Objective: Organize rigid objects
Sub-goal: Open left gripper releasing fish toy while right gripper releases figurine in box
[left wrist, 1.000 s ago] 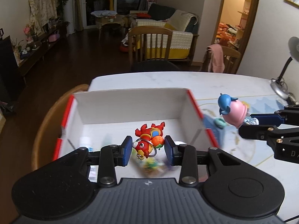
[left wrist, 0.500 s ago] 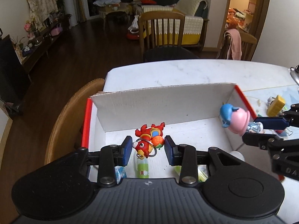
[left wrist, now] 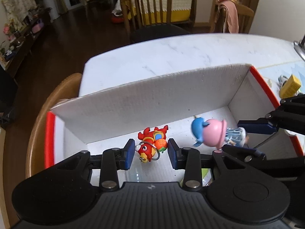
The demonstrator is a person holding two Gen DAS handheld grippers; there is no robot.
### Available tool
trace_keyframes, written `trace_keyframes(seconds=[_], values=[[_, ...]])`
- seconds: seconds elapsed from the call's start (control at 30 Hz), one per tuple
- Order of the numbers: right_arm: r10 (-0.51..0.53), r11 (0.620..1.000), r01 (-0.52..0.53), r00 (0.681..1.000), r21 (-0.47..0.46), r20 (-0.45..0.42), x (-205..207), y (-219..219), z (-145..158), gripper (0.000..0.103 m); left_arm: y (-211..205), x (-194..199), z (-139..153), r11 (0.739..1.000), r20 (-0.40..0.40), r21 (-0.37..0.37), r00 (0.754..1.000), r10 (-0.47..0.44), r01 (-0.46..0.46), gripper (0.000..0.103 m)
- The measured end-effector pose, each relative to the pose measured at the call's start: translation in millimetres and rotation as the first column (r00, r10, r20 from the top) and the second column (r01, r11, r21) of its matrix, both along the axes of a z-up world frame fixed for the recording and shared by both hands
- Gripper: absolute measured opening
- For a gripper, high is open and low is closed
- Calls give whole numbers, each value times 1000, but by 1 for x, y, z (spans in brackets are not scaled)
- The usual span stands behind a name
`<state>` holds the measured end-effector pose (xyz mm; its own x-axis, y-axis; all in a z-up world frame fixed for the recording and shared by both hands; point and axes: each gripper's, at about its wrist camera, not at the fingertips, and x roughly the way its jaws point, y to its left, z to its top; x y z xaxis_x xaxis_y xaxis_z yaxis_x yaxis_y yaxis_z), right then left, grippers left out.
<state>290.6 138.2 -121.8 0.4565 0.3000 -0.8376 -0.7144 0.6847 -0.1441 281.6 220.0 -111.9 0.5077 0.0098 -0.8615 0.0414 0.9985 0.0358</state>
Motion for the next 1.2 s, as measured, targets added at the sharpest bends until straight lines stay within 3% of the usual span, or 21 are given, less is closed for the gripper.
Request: trace_keyframes(seconds=[0.53,0.67,1.2], values=[[23,996,-28,998,-79,-63,6,20,-24,30,1,22,-34,1000,-142,-15,990,7,-9,36],[23,996,-29,997,-80,-70,9,21,-24,25,2,24,-40,1000,-165,-22,986,7,-11,37],[25,999,-23,997,32,-79,7,2,1,43,7,6,-17,998,-124,-59,992,15,-22,42]])
